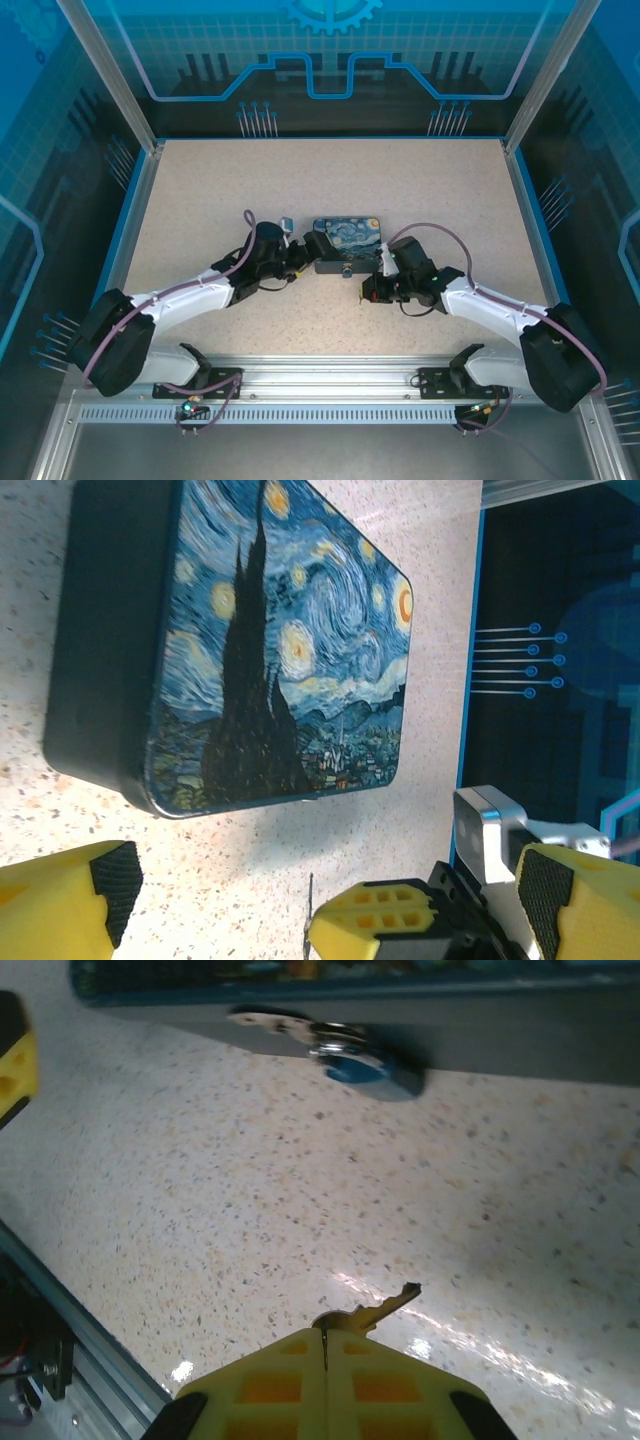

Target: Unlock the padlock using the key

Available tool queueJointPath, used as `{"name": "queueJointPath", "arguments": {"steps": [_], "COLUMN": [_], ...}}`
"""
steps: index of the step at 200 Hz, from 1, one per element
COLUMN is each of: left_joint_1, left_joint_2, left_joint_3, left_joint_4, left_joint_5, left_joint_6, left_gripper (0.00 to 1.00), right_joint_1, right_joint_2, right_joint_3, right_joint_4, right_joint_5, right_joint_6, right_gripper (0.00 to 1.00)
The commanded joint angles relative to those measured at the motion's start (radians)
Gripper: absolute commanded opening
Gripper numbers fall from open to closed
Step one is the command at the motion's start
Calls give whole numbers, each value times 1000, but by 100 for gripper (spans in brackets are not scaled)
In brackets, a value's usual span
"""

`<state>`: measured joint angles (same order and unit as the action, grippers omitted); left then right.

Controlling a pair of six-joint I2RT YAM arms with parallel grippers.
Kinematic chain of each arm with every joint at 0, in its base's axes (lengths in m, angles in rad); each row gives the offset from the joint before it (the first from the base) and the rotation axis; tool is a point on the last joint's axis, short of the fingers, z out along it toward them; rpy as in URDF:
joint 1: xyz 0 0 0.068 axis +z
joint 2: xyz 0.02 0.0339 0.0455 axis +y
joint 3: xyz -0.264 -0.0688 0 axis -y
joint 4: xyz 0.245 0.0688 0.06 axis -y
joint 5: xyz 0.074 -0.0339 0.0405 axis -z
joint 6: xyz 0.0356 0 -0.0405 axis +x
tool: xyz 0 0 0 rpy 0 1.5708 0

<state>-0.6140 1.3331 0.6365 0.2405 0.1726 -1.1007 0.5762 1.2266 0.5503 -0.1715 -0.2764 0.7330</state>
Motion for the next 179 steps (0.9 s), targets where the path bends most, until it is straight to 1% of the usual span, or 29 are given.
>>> {"name": "queueJointPath", "arguments": {"steps": [1,31,50,73,100,146,179], "left_joint_1": [-14,-19,-26,-44,-72,-111,-123], "left_joint_2": [21,28,36,54,98,214,282], "left_joint_3": [-26,-57,-71,-74,-63,-25,-14], "left_joint_4": [76,141,193,246,319,457,539], "left_joint_5": [-3,18,41,56,68,82,68], "left_joint_6": [-16,-25,-28,-31,-37,-65,-91], "left_gripper": [92,82,72,60,55,44,40], "right_joint_1": [13,22,23,24,26,31,39], "right_joint_2": [-29,-71,-73,-56,-10,56,78], "right_joint_3": [33,91,141,197,252,300,313], "right_joint_4": [-80,-177,-221,-235,-232,-183,-165], "right_joint_5": [120,267,336,386,396,372,357], "right_joint_6": [222,388,443,491,522,552,565], "right_gripper": [0,0,0,0,0,0,0]}}
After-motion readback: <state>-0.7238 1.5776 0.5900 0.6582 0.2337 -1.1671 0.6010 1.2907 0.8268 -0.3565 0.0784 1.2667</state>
